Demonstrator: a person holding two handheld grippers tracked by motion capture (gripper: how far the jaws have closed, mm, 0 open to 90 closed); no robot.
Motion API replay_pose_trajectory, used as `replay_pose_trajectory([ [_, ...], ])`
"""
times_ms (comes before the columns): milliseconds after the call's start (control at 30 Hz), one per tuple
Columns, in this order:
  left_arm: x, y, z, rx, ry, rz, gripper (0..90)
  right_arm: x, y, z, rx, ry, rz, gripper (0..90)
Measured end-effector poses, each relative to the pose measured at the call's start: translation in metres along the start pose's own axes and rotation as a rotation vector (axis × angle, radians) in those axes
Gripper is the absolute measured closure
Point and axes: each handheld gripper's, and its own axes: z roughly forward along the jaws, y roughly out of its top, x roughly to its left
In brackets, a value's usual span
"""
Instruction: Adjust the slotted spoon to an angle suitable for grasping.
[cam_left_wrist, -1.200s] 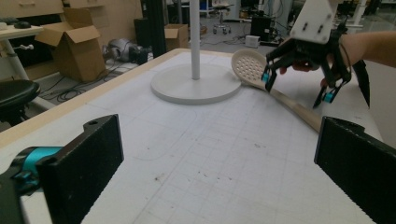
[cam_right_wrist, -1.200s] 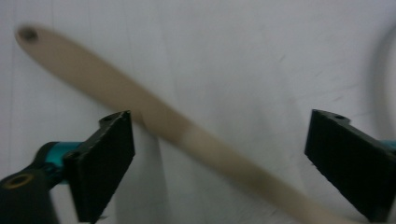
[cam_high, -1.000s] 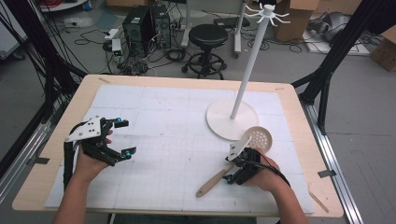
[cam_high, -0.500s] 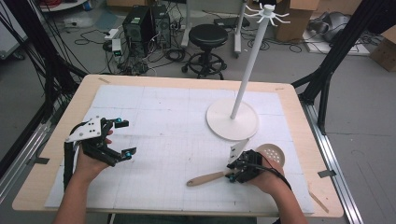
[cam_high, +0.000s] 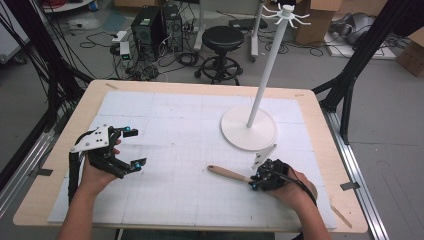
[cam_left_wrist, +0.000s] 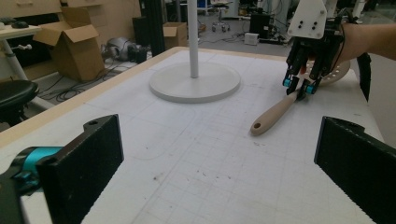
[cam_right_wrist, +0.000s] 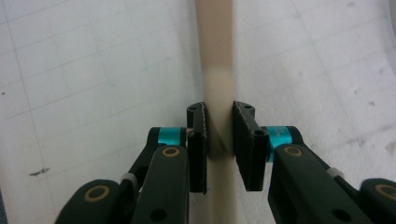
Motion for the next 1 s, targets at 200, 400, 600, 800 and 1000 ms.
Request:
replay_pose_trajectory([
  [200, 0.0, 0.0, 0.0, 0.0, 0.0, 0.0, 1.8, 0.001, 0.0, -0.008, -0.11, -0.025, 0.021, 57.2],
  [400, 0.0, 0.001, 0.0, -0.004, -0.002, 0.0, 1.8, 0.005, -0.002, -0.025, -0.254, -0.045, 0.026, 46.8],
  [600, -0.001, 0.001, 0.0, -0.004, 0.001, 0.004, 1.7, 0.011, 0.008, -0.01, -0.19, -0.068, 0.03, 52.5],
  [800, -0.001, 0.002, 0.0, -0.006, -0.001, 0.005, 1.8, 0.012, 0.014, 0.011, -0.061, -0.068, 0.045, 70.5],
  [1000, -0.001, 0.001, 0.0, -0.004, -0.003, 0.005, 1.8, 0.006, 0.008, 0.008, -0.068, -0.131, 0.101, 73.8],
])
